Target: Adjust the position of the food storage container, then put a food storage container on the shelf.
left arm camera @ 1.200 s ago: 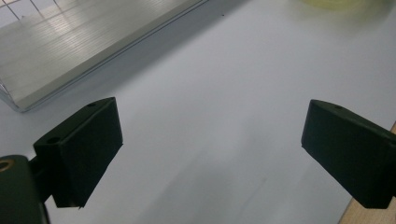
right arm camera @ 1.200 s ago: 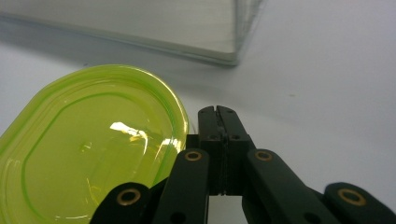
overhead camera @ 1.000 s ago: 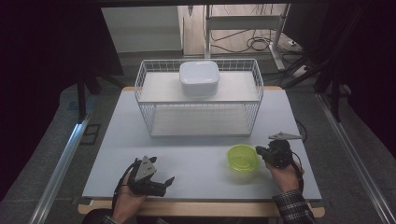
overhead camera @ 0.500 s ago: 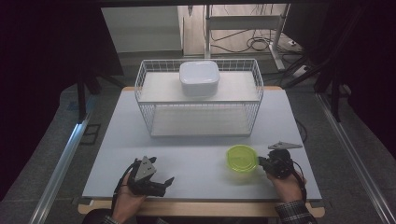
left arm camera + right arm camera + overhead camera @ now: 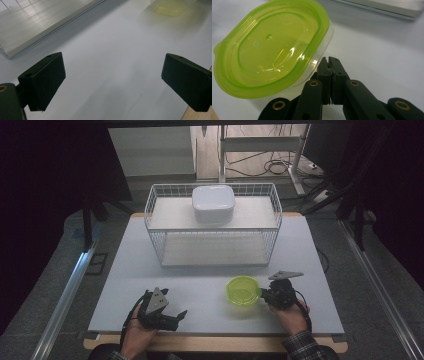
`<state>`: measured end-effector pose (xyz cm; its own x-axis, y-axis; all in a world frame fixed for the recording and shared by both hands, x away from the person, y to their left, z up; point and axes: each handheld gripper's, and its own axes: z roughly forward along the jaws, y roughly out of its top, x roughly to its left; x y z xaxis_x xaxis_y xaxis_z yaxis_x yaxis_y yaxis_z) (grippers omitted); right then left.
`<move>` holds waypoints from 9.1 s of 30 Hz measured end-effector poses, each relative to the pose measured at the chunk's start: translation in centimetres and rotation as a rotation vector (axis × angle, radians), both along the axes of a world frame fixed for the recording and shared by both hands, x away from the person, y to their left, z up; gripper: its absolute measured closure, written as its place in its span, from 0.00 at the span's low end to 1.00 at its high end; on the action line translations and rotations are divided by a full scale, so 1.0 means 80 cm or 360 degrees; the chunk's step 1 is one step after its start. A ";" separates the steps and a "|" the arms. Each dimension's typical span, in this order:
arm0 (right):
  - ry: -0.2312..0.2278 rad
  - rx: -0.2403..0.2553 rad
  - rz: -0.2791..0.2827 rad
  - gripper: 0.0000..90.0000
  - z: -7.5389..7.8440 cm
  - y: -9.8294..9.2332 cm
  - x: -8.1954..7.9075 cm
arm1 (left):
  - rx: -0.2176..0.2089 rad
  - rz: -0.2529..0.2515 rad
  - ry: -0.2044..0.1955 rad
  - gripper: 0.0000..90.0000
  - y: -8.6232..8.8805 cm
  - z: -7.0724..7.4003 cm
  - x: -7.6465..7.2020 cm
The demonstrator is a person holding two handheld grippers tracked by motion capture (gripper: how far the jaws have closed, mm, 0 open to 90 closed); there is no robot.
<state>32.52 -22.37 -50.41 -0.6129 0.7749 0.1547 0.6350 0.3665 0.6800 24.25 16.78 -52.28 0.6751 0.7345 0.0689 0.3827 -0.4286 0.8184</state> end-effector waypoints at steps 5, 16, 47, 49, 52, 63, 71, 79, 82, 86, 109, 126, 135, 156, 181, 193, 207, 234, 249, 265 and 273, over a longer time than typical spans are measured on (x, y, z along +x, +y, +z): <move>0.0006 0.0050 0.0069 0.97 -0.006 0.018 0.003 | 0.0001 -0.0001 0.0002 0.05 -0.001 0.000 0.000; 0.0024 0.0104 0.0172 0.97 -0.013 0.050 0.014 | 0.0011 -0.0011 0.0007 0.05 -0.003 -0.001 0.001; -0.0129 -0.0038 0.0224 0.46 0.001 0.061 0.015 | -0.0024 -0.0062 0.0071 0.07 -0.004 -0.001 0.000; -0.0141 -0.0046 0.0224 0.40 0.004 0.055 0.014 | -0.0020 -0.0061 0.0072 0.07 -0.004 -0.001 0.000; -0.0159 -0.0035 0.0220 0.31 0.007 0.046 0.011 | -0.0012 -0.0059 0.0068 0.07 -0.004 -0.002 -0.001; -0.0120 0.0079 0.0120 0.13 0.006 0.021 0.005 | -0.0003 -0.0059 0.0061 0.07 -0.003 -0.002 -0.001; -0.0169 0.0061 0.0148 0.08 0.006 0.024 0.004 | -0.0015 -0.0056 0.0058 0.07 -0.002 -0.002 -0.001; -0.0137 0.0079 0.0186 0.03 0.016 0.032 0.002 | -0.0011 -0.0058 0.0055 0.07 -0.003 -0.002 -0.001; -0.0100 0.0094 0.0202 0.03 0.016 0.036 0.003 | -0.0009 -0.0056 0.0053 0.07 -0.003 -0.002 -0.001; -0.0081 0.0070 0.0212 0.07 0.022 0.042 0.002 | -0.0008 -0.0054 0.0053 0.07 -0.003 -0.002 -0.001; 0.0412 0.0442 0.0266 0.61 0.018 0.076 0.044 | -0.0010 -0.0052 0.0046 0.07 -0.003 -0.001 -0.001; 0.0625 0.0530 0.0267 0.90 0.009 0.078 0.054 | 0.0008 -0.0065 0.0038 0.07 -0.005 -0.001 -0.001; 0.0650 0.0623 0.0234 0.91 0.013 0.069 0.053 | 0.0010 -0.0063 0.0035 0.07 -0.005 -0.001 -0.002; 0.0528 0.0745 0.0216 0.91 0.064 0.050 0.055 | 0.0011 -0.0061 0.0036 0.07 -0.004 -0.001 -0.001; 0.0332 0.0827 0.0216 0.91 0.151 0.048 0.074 | 0.0013 -0.0059 0.0037 0.07 -0.003 -0.001 0.000; 0.0281 0.0898 0.0184 0.91 0.193 0.048 0.086 | 0.0004 -0.0054 0.0038 0.07 -0.003 -0.001 0.000; 0.0224 0.0957 0.0188 0.91 0.247 0.057 0.099 | -0.0005 -0.0057 0.0040 0.07 -0.003 -0.001 0.000; 0.0073 0.0987 -0.0139 0.91 0.326 0.095 0.169 | -0.0016 -0.0069 0.0045 0.07 -0.001 0.000 -0.001; 0.0079 0.0941 -0.0274 0.91 0.314 0.117 0.202 | -0.0024 -0.0083 0.0048 0.07 -0.002 -0.001 -0.002; -0.0027 0.0728 -0.0345 0.79 0.314 0.127 0.210 | -0.0017 -0.0093 0.0054 0.07 -0.003 -0.001 -0.002; -0.0052 0.0730 -0.0317 0.63 0.313 0.126 0.210 | -0.0017 -0.0092 0.0057 0.07 -0.002 -0.001 -0.002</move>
